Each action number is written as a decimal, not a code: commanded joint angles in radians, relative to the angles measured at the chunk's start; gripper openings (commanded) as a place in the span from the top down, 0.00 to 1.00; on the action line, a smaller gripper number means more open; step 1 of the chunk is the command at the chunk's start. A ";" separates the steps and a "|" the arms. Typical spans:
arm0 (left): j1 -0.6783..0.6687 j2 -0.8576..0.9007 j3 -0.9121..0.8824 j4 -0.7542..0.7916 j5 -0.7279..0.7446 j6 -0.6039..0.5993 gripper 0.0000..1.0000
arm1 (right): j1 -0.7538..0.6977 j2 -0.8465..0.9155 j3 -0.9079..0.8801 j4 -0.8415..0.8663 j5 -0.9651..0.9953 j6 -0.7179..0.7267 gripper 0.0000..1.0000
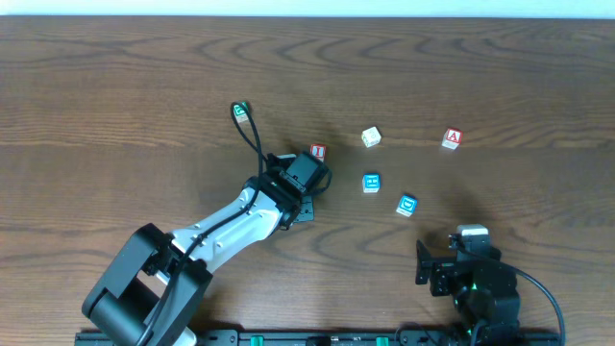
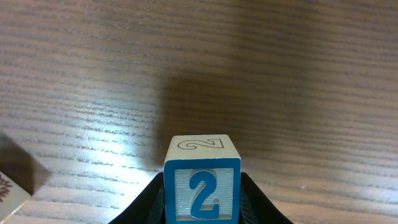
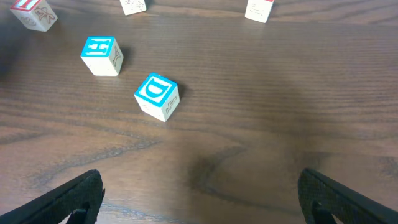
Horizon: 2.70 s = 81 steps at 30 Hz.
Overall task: Spell out Ai2
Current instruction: 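Carry the '2' block and set it right of the 'I' block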
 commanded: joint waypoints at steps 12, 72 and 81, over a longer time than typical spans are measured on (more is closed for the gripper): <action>0.005 0.106 0.457 -0.026 -0.032 0.404 0.95 | -0.007 -0.005 -0.008 -0.002 -0.004 -0.012 0.01; 0.015 0.451 0.637 -0.092 0.068 0.324 0.67 | -0.007 -0.005 -0.008 -0.002 -0.004 -0.012 0.01; 0.015 0.451 0.637 -0.085 0.068 0.324 0.65 | -0.007 -0.005 -0.008 -0.002 -0.004 -0.012 0.01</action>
